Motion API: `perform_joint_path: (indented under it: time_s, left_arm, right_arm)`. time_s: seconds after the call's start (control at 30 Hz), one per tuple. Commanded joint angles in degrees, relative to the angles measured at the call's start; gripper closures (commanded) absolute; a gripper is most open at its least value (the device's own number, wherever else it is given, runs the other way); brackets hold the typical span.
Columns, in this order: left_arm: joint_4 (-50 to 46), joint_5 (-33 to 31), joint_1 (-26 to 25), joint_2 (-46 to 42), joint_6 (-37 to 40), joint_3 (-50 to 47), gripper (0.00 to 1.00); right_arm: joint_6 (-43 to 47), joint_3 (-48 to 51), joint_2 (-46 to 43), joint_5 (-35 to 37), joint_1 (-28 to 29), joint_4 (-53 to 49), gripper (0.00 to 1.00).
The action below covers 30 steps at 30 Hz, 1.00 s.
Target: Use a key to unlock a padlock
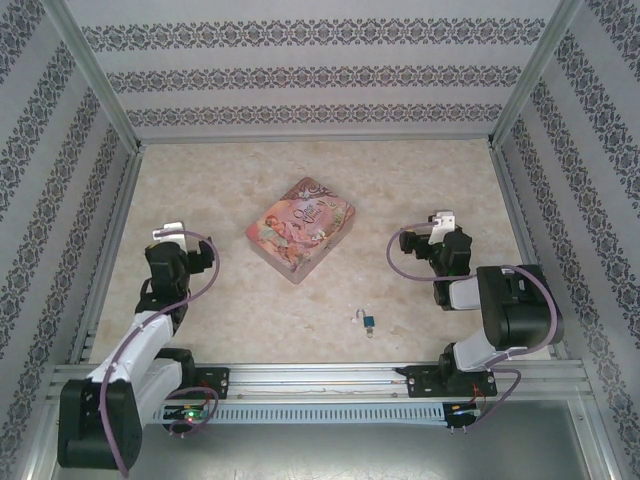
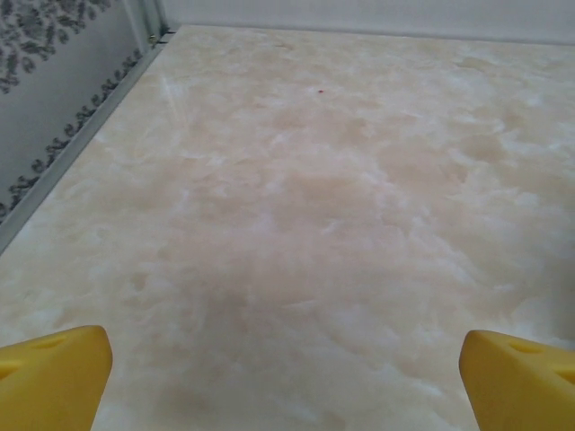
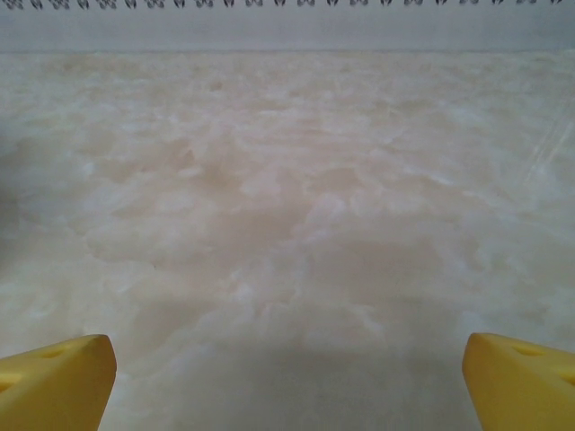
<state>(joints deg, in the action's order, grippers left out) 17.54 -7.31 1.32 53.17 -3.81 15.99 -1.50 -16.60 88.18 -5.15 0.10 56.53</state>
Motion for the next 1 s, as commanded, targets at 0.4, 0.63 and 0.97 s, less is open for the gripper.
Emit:
perform_joint_path:
  time_s: [0.4,0.63,0.97]
  left_arm:
    - [37.36,9.71,1.3,21.38,5.02,-3.45,0.01]
    - [38.1,13.54,1.75,23.15,3.52,-2.51,0.01]
    - [57.41,15.74,1.75,36.22,2.35,-5.45,0.01]
  right_arm:
    - [-0.79,-5.02,-0.45,1.79,-0.89,-2.31,0.02]
    - [-0.76,-4.95,-0.46,1.9,-0.8,-2.3,0.02]
    - [-0.7,-5.02,-0.45,2.07,-0.72,-2.3,0.01]
